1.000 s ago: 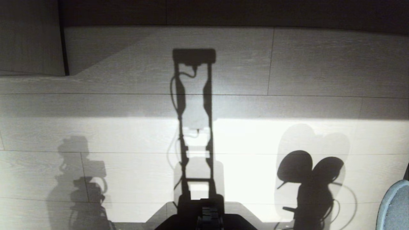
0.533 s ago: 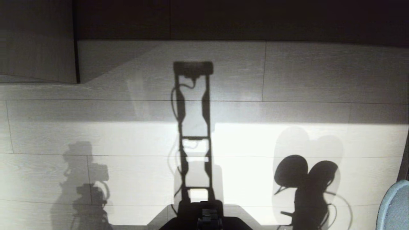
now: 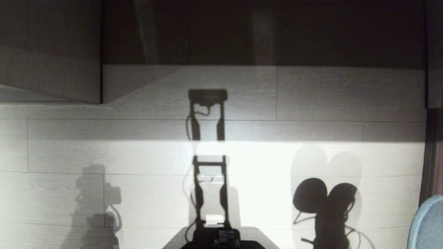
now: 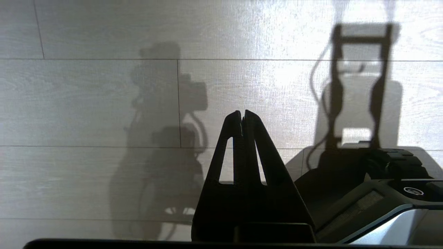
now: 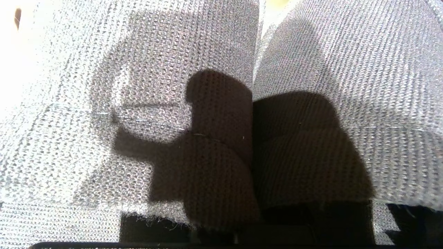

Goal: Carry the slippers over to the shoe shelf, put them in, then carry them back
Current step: Place the slippers into the shoe cabinet

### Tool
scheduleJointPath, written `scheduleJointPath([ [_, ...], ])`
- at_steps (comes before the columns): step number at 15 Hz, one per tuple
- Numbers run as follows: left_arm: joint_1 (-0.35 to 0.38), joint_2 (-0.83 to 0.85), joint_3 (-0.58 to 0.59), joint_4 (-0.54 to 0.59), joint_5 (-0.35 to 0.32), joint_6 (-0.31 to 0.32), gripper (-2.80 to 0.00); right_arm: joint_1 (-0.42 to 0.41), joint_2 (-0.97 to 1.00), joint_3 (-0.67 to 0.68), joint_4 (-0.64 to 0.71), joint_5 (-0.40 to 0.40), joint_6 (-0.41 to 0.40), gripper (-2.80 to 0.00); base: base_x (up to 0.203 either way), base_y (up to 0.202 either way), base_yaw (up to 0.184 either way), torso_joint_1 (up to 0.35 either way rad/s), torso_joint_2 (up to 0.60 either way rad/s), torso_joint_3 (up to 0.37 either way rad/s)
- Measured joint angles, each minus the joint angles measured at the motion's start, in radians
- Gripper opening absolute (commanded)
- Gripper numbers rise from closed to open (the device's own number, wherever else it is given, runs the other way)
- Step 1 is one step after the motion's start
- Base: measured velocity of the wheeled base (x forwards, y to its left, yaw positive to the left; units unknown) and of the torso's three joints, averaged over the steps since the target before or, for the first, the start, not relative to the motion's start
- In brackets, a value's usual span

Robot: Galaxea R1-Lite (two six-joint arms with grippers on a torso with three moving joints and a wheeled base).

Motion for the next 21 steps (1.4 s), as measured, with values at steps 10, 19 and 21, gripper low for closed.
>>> scheduleJointPath([
  [10,0.000,0.000,0.000,0.000,0.000,0.000,-2.80,0.000,0.000,0.000,0.000,0.000,0.001,-2.80,0.000,0.000,0.000,0.004,0.00,0.200],
  [19,0.000,0.000,0.000,0.000,0.000,0.000,-2.80,0.000,0.001,0.000,0.000,0.000,0.001,-2.80,0.000,0.000,0.000,0.003,0.00,0.201],
  [21,0.000,0.000,0.000,0.000,0.000,0.000,-2.80,0.000,0.001,0.000,0.000,0.000,0.001,-2.80,0.000,0.000,0.000,0.006,0.00,0.208],
])
